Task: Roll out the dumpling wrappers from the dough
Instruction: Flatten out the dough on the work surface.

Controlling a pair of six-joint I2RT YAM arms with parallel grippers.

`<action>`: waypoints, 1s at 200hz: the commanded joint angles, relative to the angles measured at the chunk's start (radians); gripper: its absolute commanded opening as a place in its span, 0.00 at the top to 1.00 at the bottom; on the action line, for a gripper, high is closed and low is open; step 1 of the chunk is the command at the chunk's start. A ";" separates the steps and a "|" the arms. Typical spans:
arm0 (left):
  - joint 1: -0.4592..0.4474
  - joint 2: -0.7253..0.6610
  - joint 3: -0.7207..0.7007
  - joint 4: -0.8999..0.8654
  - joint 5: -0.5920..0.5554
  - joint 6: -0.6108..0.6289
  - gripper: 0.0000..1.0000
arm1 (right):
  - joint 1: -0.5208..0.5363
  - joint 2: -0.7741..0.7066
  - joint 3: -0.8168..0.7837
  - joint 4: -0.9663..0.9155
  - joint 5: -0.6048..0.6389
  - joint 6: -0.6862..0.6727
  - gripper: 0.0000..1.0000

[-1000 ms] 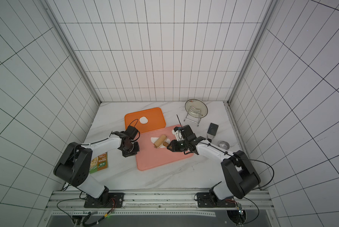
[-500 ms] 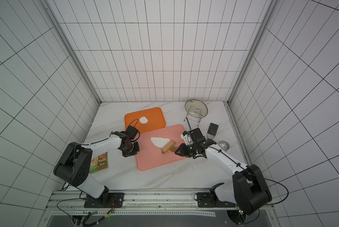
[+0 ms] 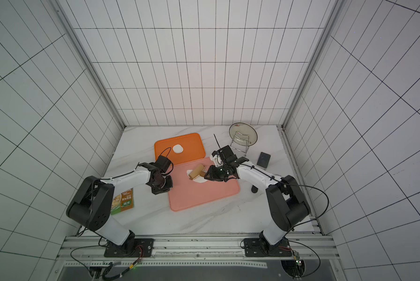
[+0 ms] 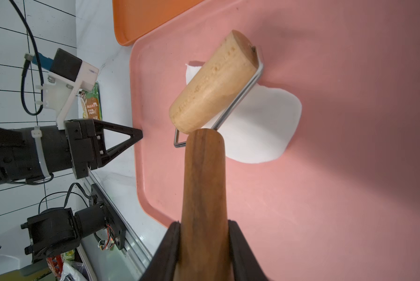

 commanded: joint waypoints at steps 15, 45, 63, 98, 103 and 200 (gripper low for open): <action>0.009 0.031 -0.040 0.052 -0.078 -0.022 1.00 | 0.042 0.131 0.051 -0.134 0.090 0.023 1.00; 0.009 0.032 -0.045 0.055 -0.076 -0.026 1.00 | 0.048 0.181 0.093 -0.137 0.120 0.028 1.00; 0.009 0.028 -0.048 0.056 -0.079 -0.024 1.00 | 0.049 0.182 0.085 -0.142 0.135 0.019 1.00; 0.009 0.028 -0.042 0.053 -0.081 -0.022 1.00 | 0.022 0.112 -0.010 -0.159 0.141 0.008 1.00; 0.009 0.029 -0.042 0.054 -0.081 -0.022 1.00 | 0.013 0.092 -0.035 -0.158 0.143 0.009 1.00; 0.010 0.037 -0.036 0.053 -0.078 -0.013 1.00 | -0.146 -0.276 -0.374 -0.257 0.190 0.012 1.00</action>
